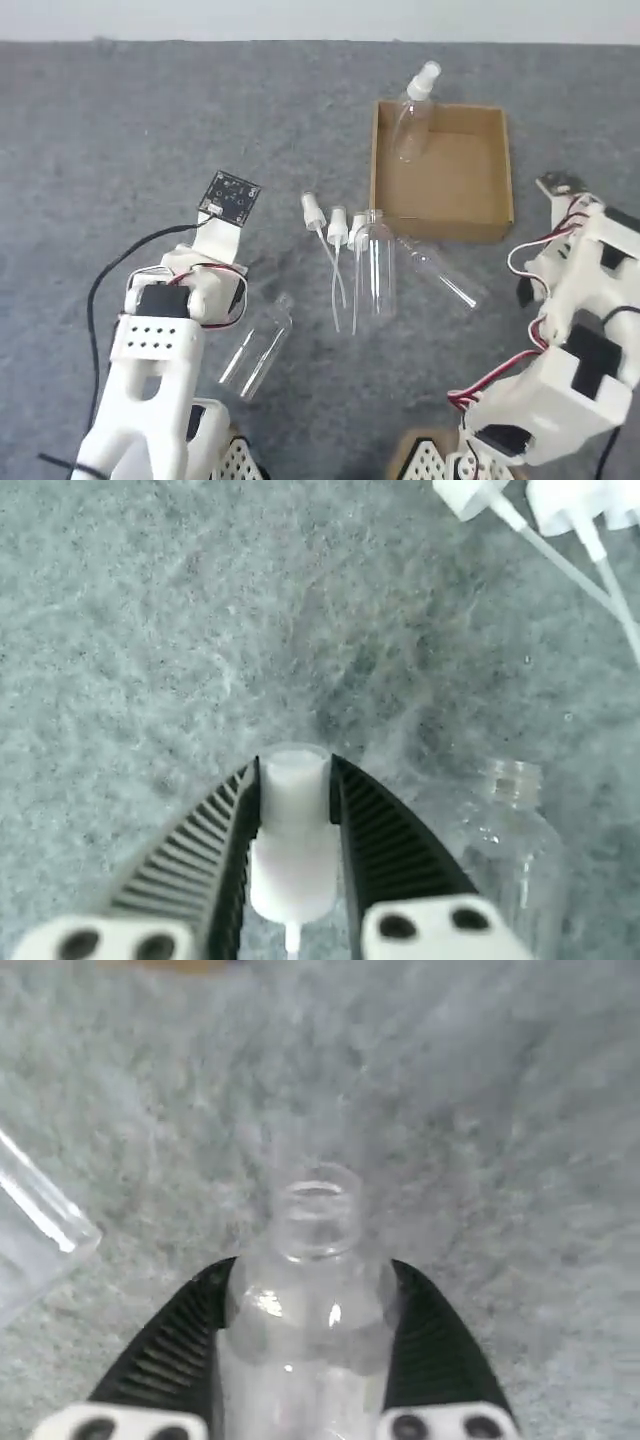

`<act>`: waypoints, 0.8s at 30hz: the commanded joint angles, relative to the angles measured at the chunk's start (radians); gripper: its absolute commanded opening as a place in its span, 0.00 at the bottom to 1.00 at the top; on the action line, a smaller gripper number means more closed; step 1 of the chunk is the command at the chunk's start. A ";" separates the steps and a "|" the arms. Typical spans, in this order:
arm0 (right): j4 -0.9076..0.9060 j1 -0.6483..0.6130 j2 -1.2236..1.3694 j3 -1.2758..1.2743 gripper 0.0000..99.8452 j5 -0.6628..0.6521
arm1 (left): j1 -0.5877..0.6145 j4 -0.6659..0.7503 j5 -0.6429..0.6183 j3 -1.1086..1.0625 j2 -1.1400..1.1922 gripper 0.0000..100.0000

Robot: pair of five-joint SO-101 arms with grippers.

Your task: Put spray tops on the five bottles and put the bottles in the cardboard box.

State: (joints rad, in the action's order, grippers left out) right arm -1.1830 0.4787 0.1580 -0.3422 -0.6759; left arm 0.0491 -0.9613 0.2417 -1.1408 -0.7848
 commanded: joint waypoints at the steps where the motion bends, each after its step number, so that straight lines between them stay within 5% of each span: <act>1: -0.033 0.024 -0.036 0.126 0.00 0.009 | 0.003 0.028 -0.018 0.010 -0.034 0.02; 11: -0.189 -0.093 -0.446 0.141 0.00 0.075 | 0.012 0.000 -0.015 0.153 -0.037 0.02; 24: -0.124 -0.783 -0.881 -0.057 0.01 0.427 | 0.100 -0.351 -0.077 0.688 -0.037 0.01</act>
State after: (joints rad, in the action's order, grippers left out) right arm -1.3303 -0.0890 -0.6506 -0.4020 -0.3368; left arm 0.1151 -1.2666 0.1818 -0.5976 -0.7848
